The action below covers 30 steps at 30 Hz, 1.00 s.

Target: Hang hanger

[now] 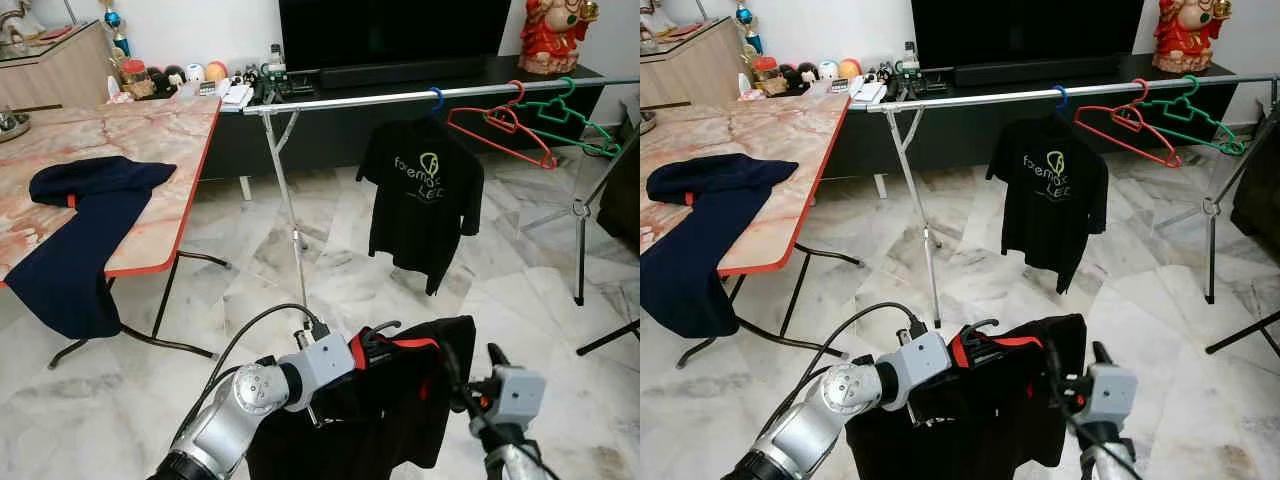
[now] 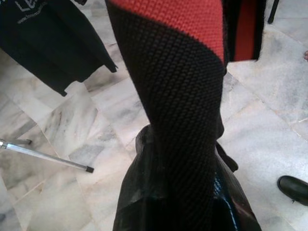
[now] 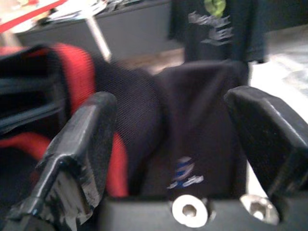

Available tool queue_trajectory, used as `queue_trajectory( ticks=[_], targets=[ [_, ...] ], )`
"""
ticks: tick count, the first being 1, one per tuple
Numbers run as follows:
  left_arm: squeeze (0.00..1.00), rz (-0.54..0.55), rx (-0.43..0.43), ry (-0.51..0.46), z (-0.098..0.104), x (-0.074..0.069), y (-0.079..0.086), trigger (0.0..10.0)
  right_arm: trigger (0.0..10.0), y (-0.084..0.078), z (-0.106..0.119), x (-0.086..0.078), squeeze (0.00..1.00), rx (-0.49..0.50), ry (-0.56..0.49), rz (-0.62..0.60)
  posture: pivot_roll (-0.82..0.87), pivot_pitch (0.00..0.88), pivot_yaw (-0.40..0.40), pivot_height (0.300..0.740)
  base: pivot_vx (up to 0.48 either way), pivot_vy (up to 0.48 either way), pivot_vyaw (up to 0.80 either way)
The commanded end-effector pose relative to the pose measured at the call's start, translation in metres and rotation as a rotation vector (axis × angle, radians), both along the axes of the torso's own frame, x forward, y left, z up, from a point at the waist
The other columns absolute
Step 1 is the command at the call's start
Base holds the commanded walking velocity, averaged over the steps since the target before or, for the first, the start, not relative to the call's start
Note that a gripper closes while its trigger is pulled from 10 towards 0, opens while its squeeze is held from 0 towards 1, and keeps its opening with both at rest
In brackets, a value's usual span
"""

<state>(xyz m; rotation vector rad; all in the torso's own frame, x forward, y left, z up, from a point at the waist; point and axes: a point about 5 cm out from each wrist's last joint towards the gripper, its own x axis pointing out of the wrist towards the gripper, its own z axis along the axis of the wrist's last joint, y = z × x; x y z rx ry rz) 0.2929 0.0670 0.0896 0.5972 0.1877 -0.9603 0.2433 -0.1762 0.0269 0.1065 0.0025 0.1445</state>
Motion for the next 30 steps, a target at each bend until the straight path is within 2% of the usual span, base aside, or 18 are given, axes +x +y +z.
queue_trajectory(
  ticks=[1,8,13,17,20,30],
  targets=[
    [0.00,-0.011,-0.003,-0.031,0.006,0.003,-0.001,10.0,10.0,0.012,-0.005,-0.007,0.00,0.019,0.041,0.128,-0.03,0.063,0.052,0.740,0.000,0.000,0.00],
    [0.00,-0.011,-0.002,-0.032,0.006,0.003,-0.001,10.0,10.0,0.016,-0.011,-0.015,0.00,-0.003,0.083,0.189,-0.03,0.063,0.051,0.740,0.000,0.000,0.00],
    [0.00,-0.011,-0.002,-0.031,0.006,0.003,-0.001,10.0,10.0,0.014,-0.013,-0.015,0.00,-0.011,0.076,0.180,-0.03,0.061,0.052,0.740,0.000,0.000,0.00],
    [0.00,-0.012,-0.002,-0.032,0.006,0.003,-0.001,10.0,10.0,0.004,-0.009,-0.007,0.00,-0.040,0.043,0.084,-0.03,0.060,0.051,0.740,0.000,0.000,0.00],
    [0.00,-0.011,-0.003,-0.031,0.006,0.004,-0.001,10.0,10.0,0.001,-0.008,-0.002,0.00,-0.048,0.039,0.059,-0.03,0.060,0.051,0.740,0.000,0.000,0.00],
    [0.00,-0.014,0.000,-0.048,0.007,0.004,-0.003,10.0,10.0,0.008,-0.012,0.014,0.00,-0.058,0.094,0.069,-0.03,0.060,0.049,0.740,0.000,0.000,0.00]
  ],
)
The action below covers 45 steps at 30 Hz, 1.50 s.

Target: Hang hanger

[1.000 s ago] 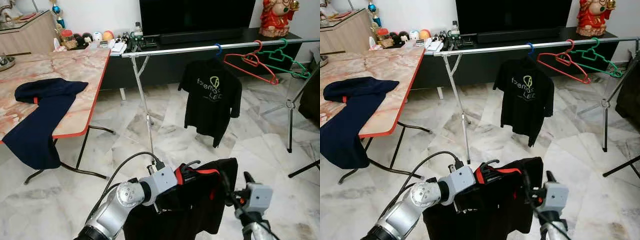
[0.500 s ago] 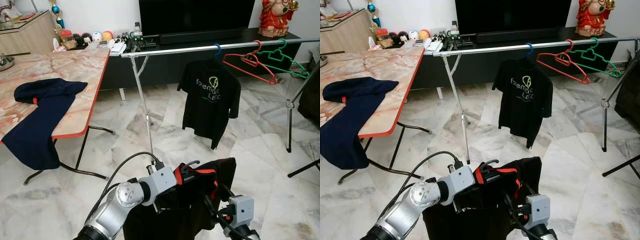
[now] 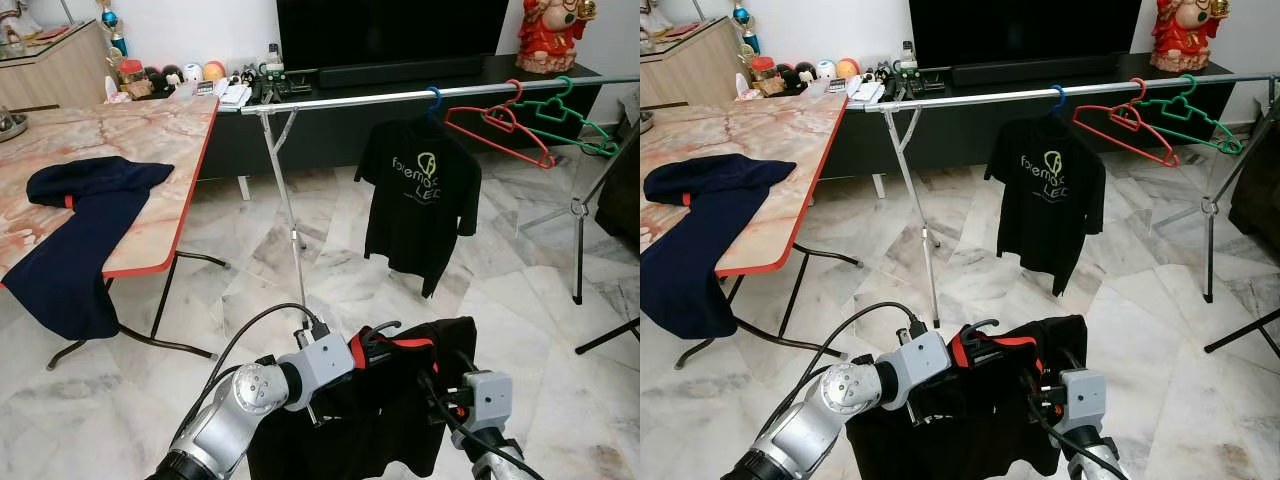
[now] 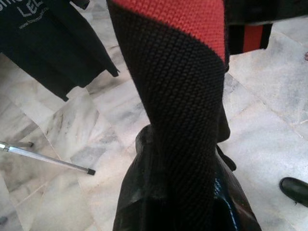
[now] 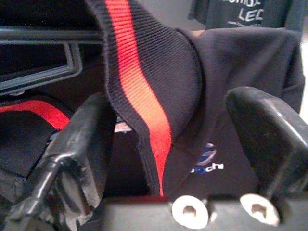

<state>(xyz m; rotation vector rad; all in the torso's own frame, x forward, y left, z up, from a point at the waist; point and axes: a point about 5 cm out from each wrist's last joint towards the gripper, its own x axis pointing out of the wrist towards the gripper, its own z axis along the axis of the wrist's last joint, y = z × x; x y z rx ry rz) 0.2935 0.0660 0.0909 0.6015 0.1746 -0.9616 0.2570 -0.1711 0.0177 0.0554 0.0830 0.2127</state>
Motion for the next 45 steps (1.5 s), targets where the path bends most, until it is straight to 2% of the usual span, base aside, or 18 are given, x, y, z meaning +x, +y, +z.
queue_trajectory(
  ticks=[1,5,6,7,22,45],
  targets=[
    [0.00,-0.009,0.003,-0.038,0.006,0.004,-0.002,10.0,10.0,0.004,-0.004,0.002,0.00,-0.019,0.033,-0.003,-0.03,0.060,0.049,0.740,0.000,0.000,0.00],
    [0.00,-0.009,0.003,-0.039,0.006,0.004,-0.002,10.0,10.0,0.005,-0.004,0.004,0.00,-0.020,0.034,-0.004,-0.03,0.060,0.049,0.740,0.000,0.000,0.00],
    [0.00,-0.009,0.004,-0.040,0.006,0.004,-0.002,10.0,3.7,0.003,-0.004,0.005,0.00,-0.019,0.028,-0.029,-0.02,0.058,0.049,0.740,0.000,0.000,0.00],
    [0.00,-0.009,0.005,-0.041,0.006,0.004,-0.002,10.0,0.0,0.003,-0.004,0.005,0.00,-0.014,0.025,-0.034,-0.02,0.057,0.049,0.740,0.000,0.000,0.00],
    [0.00,-0.017,0.005,-0.056,0.010,0.005,-0.003,10.0,0.0,0.003,-0.001,0.006,0.00,-0.036,0.002,-0.045,-0.02,0.036,0.054,0.740,0.000,0.000,0.00],
    [0.00,-0.027,-0.001,-0.067,0.013,0.005,-0.004,10.0,0.0,-0.001,-0.010,0.003,0.00,-0.066,0.050,-0.069,-0.02,0.000,0.060,0.740,0.000,0.000,0.00]
  ],
)
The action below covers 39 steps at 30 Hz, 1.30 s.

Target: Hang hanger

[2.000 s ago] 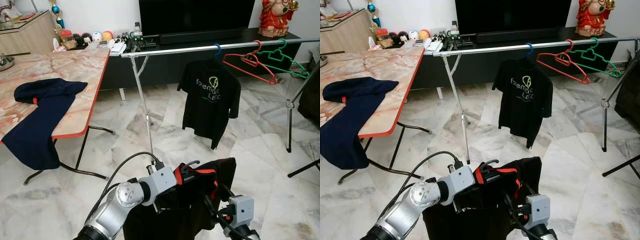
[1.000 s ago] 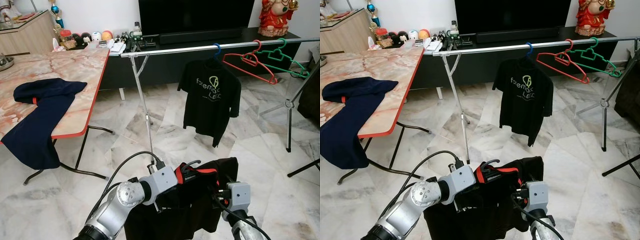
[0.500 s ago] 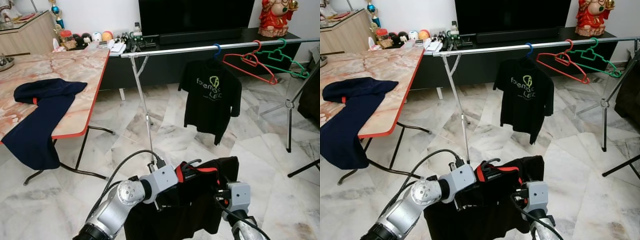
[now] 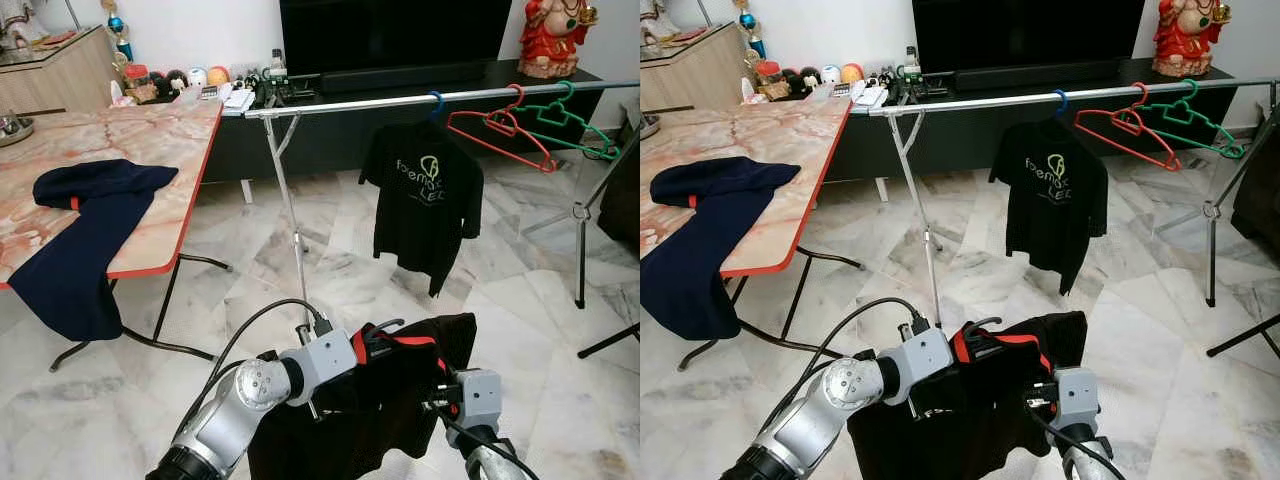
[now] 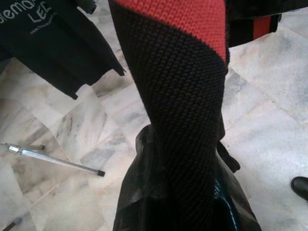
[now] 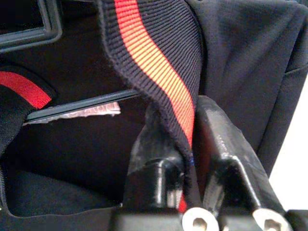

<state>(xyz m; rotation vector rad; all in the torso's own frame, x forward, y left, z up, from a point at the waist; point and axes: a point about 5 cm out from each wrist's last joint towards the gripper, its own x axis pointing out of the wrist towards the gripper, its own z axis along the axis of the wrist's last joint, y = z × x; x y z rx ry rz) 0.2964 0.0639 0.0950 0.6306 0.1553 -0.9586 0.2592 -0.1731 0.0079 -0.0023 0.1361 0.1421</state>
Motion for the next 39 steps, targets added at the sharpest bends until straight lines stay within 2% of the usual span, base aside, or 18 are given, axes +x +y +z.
queue_trajectory(
  ticks=[1,17,21,23,25,26,27,30,32,34,37,39],
  targets=[
    [0.00,-0.021,-0.017,-0.038,0.009,0.002,-0.002,10.0,0.0,0.001,-0.001,0.001,0.00,-0.002,0.002,-0.003,-0.02,0.000,0.060,0.740,0.000,0.000,0.00],
    [0.00,-0.011,-0.009,-0.030,0.007,0.002,0.002,10.0,0.0,-0.010,0.001,0.003,0.00,-0.055,0.006,-0.051,-0.01,0.012,0.055,0.740,0.000,0.000,0.00],
    [0.00,-0.007,0.085,-0.036,-0.002,0.002,0.014,10.0,0.0,-0.023,0.004,0.006,0.00,-0.104,0.004,-0.091,-0.02,0.015,0.057,0.740,0.000,0.000,0.00],
    [0.00,-0.004,0.169,-0.022,-0.012,0.001,0.031,10.0,0.0,-0.041,0.012,0.009,0.00,-0.141,-0.013,-0.125,-0.02,0.020,0.059,0.740,0.000,0.000,0.00],
    [0.00,-0.001,0.191,-0.021,-0.014,0.001,0.037,10.0,0.0,-0.047,0.016,0.011,0.00,-0.153,-0.021,-0.138,-0.02,0.021,0.059,0.740,0.000,0.000,0.00],
    [0.00,0.000,0.238,-0.023,-0.017,0.002,0.047,10.0,0.0,-0.059,0.022,0.012,0.00,-0.182,-0.032,-0.159,-0.02,0.021,0.059,0.740,0.000,0.000,0.00],
    [0.00,-0.001,0.247,-0.022,-0.018,0.001,0.051,10.0,0.0,-0.065,0.025,0.013,0.00,-0.198,-0.034,-0.168,-0.03,0.024,0.059,0.740,0.000,0.000,0.00],
    [0.00,-0.053,0.207,-0.013,-0.010,-0.001,0.065,10.0,0.0,-0.091,0.035,0.014,0.00,-0.256,-0.031,-0.191,-0.03,0.028,0.056,0.740,0.000,0.000,0.00],
    [0.00,-0.058,0.201,-0.011,-0.009,-0.002,0.066,10.0,0.0,-0.093,0.036,0.014,0.00,-0.258,-0.030,-0.192,-0.03,0.028,0.056,0.740,0.000,0.000,0.00],
    [0.00,-0.168,0.132,0.029,0.004,-0.008,0.076,10.0,0.0,-0.106,0.039,0.014,0.00,-0.292,-0.003,-0.175,-0.02,0.033,0.053,0.740,0.000,0.000,0.00],
    [0.00,-0.200,0.120,0.042,0.007,-0.010,0.080,10.0,0.0,-0.107,0.039,0.014,0.00,-0.299,0.008,-0.165,-0.02,0.033,0.053,0.740,0.000,0.000,0.00],
    [0.00,-0.298,0.122,0.113,0.011,-0.020,0.087,10.0,0.0,-0.109,0.039,0.013,0.00,-0.300,0.018,-0.156,-0.02,0.038,0.051,0.740,0.000,0.000,0.00]
  ],
)
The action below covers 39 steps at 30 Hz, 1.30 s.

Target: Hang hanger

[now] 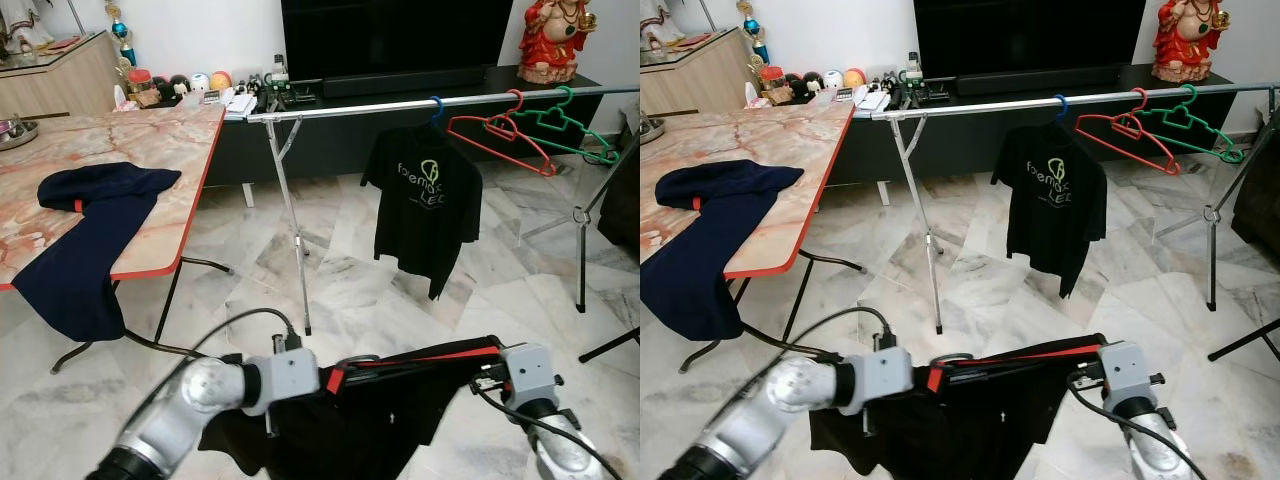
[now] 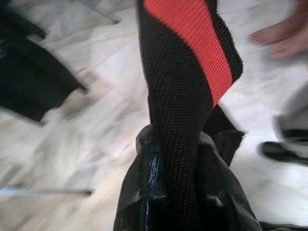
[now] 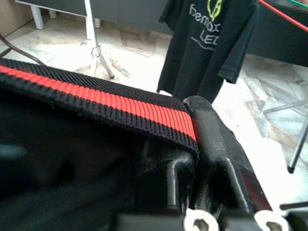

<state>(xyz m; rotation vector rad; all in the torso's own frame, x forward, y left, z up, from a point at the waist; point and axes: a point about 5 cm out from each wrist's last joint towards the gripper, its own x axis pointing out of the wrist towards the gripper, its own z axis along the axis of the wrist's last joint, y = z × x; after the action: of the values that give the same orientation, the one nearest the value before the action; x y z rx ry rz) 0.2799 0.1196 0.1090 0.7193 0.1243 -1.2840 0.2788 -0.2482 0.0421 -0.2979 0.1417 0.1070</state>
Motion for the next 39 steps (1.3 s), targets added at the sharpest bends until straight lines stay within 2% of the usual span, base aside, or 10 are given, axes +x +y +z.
queue_trajectory(
  ticks=[1,2,7,10,15,24,27,31,35,39],
  targets=[
    [0.00,0.029,0.060,0.064,-0.003,-0.003,0.031,10.0,0.0,-0.034,0.004,-0.006,0.00,-0.002,0.011,-0.145,-0.02,0.038,0.051,0.740,0.000,0.000,0.00],
    [0.00,-0.072,0.088,0.131,-0.001,-0.014,0.035,10.0,0.0,-0.034,0.004,-0.006,0.00,-0.002,0.022,-0.128,-0.02,0.041,0.050,0.740,0.000,0.000,0.00],
    [0.00,-0.172,0.153,0.176,-0.003,-0.025,0.042,10.0,0.0,-0.030,0.002,-0.007,0.00,-0.005,0.038,-0.093,-0.02,0.045,0.048,0.740,0.000,0.000,0.00],
    [0.00,-0.204,0.267,0.117,-0.009,-0.023,0.044,10.0,0.0,-0.028,-0.001,-0.009,0.00,-0.006,0.053,-0.070,-0.02,0.049,0.048,0.740,0.000,0.000,0.00],
    [0.00,-0.102,0.236,-0.068,-0.003,0.000,0.034,10.0,0.0,-0.023,-0.005,-0.011,0.00,-0.006,0.071,-0.032,-0.03,0.054,0.046,0.740,0.000,0.000,0.00],
    [0.00,-0.025,0.303,-0.160,-0.003,0.013,0.048,10.0,0.0,-0.022,-0.010,-0.015,0.00,-0.020,0.101,-0.003,-0.02,0.058,0.048,0.740,0.000,0.000,0.00],
    [0.00,-0.085,0.300,-0.247,0.000,0.014,0.048,10.0,0.0,-0.022,-0.013,-0.017,0.00,-0.027,0.117,0.003,-0.02,0.060,0.045,0.740,0.000,0.000,0.00],
    [0.00,-0.188,0.324,-0.215,-0.003,0.004,0.042,10.0,0.0,-0.020,-0.014,-0.017,0.00,-0.034,0.121,0.021,-0.01,0.059,0.046,0.740,0.000,0.000,0.00],
    [0.00,-0.281,0.452,-0.253,-0.017,-0.001,0.040,10.0,0.0,-0.017,-0.014,-0.016,0.00,-0.028,0.124,0.031,-0.02,0.058,0.048,0.740,0.000,0.000,0.00],
    [0.00,-0.311,0.433,-0.281,-0.025,-0.004,0.029,10.0,0.0,-0.011,-0.016,-0.016,0.00,-0.046,0.143,0.079,-0.02,0.058,0.049,0.740,0.000,0.000,0.00]
  ],
)
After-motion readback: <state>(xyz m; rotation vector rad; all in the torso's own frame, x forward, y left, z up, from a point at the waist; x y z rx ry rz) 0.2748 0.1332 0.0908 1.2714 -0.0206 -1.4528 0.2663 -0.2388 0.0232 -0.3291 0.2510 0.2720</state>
